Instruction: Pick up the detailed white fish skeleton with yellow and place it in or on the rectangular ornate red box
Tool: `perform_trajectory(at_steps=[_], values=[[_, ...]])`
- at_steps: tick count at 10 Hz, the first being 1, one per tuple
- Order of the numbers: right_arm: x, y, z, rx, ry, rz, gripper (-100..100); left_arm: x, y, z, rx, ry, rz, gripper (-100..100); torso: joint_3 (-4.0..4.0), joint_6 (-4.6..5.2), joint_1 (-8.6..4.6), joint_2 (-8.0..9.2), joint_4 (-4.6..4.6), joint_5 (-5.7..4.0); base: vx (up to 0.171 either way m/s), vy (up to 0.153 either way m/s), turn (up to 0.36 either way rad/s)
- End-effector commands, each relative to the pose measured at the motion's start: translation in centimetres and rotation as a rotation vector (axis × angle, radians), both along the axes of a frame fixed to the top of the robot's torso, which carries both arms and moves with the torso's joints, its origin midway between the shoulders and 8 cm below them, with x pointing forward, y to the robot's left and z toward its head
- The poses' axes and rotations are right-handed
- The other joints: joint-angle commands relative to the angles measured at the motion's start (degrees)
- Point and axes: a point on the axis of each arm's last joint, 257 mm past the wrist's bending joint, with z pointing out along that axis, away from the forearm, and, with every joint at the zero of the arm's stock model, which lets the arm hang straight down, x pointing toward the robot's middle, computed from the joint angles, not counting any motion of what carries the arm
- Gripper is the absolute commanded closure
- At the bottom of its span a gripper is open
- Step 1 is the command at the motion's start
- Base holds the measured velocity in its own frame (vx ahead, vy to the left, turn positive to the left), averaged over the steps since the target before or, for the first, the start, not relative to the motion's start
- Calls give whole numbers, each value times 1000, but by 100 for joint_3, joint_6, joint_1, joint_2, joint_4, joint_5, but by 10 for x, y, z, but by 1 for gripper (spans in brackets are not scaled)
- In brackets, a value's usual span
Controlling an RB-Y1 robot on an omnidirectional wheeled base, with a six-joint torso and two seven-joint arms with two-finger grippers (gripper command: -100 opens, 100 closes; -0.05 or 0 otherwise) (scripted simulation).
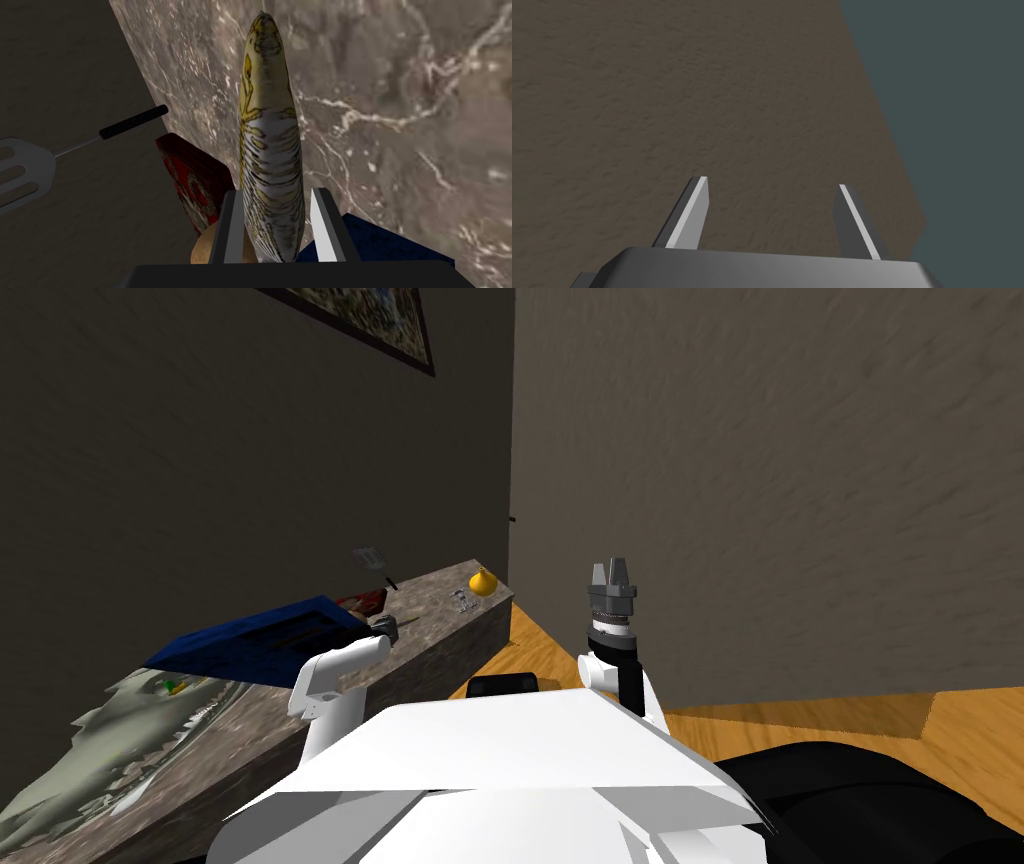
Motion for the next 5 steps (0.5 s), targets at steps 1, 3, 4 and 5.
perform_trajectory(at_steps=[1,3,4,5], values=[[0,0,0,0,0,0,0,-3,-13,4,1,-6,-22,100,0,0,0,0,0,0,73,23,116],[0,0,0,0,0,0,0,-10,-30,4,-7,0,-45,100,3,1,-4,3,2,-1,77,17,136],[0,0,0,0,0,0,0,-8,-24,4,-4,-3,-38,100,3,-1,-3,5,2,-2,35,8,27],[0,0,0,0,0,0,0,-8,-25,5,-4,-3,-39,0,8,3,-4,15,3,-1,6,1,-5]])
